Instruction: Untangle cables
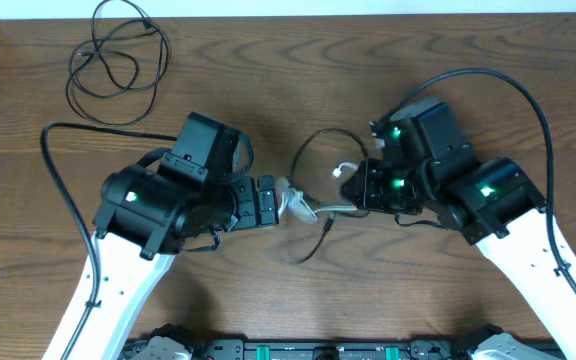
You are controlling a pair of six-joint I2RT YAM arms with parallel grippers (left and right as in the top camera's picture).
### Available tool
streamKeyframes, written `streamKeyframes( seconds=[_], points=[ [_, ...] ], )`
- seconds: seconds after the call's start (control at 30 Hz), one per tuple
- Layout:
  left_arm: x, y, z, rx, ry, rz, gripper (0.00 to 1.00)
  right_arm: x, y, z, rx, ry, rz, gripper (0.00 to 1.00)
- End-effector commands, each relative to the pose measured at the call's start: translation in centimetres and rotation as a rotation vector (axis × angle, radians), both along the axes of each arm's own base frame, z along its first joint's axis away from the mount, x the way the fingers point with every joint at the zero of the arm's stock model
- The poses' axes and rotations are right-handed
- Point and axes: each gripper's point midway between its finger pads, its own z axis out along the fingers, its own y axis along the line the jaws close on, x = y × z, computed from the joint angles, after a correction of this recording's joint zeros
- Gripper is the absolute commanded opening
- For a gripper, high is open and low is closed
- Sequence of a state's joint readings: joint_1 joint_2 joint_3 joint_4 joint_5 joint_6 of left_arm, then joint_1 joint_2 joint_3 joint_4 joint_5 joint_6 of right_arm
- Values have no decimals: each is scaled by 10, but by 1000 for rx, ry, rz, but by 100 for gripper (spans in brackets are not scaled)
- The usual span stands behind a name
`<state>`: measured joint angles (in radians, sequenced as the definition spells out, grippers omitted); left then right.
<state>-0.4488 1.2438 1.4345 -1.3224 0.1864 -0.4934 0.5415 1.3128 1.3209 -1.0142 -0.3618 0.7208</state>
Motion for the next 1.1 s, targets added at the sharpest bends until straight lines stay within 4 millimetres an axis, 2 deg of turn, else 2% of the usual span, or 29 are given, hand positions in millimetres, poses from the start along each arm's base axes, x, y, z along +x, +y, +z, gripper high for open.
streamKeyframes(
  seconds=[0.0,0.1,0.13,0.17,0.2,0.27,0.37,0.47,0.73,0.8,0.93,1.0,1.07],
  points=[
    [-1,-2,-7,7,34,-2,100,19,-23,-11,-115,-9,-182,14],
    [0,-2,-8,11,41,-2,100,20,-25,-10,-118,-19,-179,19],
    [0,-2,-9,11,41,-2,100,21,-26,-10,-122,-25,-173,24],
    [0,-2,-9,12,42,-2,100,22,-27,-11,-127,-32,-163,35],
    [1,-1,-9,18,38,1,100,23,-31,-11,-147,-50,-145,55],
    [3,3,-9,39,29,9,100,24,-37,-13,-177,-58,-142,73],
    [8,15,-13,101,9,57,100,22,-42,-17,-207,-52,-149,93],
    [8,21,-24,129,35,112,100,22,-43,-17,-209,-51,-149,99],
    [-7,24,-89,216,241,94,98,19,-44,-18,-218,-39,-148,99],
    [-9,13,-101,180,280,42,94,18,-45,-19,-224,-34,-149,99],
    [-5,-23,-115,28,315,-107,93,17,-46,-20,-225,-32,-148,99],
    [1,-27,-123,26,326,-107,93,17,-46,-20,-225,-31,-148,99],
    [4,-28,-131,32,342,-106,84,16,-46,-21,-229,-26,-147,99]
  ],
)
